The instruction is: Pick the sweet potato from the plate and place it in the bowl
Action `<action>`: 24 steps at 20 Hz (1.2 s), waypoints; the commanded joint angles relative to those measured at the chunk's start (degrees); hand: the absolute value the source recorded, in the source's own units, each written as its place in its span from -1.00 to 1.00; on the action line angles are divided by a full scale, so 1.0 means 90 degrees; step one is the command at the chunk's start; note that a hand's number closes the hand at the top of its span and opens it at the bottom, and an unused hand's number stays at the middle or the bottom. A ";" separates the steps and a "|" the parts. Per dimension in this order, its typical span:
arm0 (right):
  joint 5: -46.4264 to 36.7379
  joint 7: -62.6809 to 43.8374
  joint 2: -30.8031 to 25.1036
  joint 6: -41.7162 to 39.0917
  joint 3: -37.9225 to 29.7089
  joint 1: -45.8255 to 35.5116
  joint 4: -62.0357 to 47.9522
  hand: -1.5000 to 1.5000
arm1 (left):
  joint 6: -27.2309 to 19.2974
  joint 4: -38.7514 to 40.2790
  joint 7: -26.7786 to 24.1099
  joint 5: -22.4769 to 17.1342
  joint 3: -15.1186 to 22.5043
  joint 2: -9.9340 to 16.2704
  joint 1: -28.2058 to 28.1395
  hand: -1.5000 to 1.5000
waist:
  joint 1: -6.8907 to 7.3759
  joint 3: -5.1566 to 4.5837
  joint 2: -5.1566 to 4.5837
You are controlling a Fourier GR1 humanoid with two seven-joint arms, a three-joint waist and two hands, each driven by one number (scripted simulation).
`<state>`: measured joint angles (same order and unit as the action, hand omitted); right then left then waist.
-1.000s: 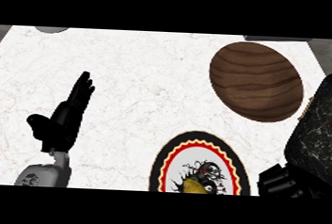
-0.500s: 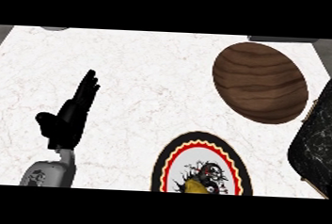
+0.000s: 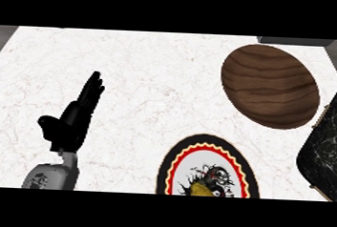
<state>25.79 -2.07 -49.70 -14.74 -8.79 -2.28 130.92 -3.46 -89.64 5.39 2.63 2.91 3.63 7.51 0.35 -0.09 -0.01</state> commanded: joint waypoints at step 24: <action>-0.5194 0.2214 0.1645 0.1128 0.2039 -0.4446 -0.7626 1.00 | 0.0171 -0.0071 0.0003 0.0042 0.0013 0.0017 -0.0018 0.00 | 0.0161 0.0012 -0.0046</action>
<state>-16.22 12.46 -37.56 -6.31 9.26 -37.60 74.25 -3.25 -88.98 4.93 3.80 3.72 2.54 7.88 1.68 0.01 -0.42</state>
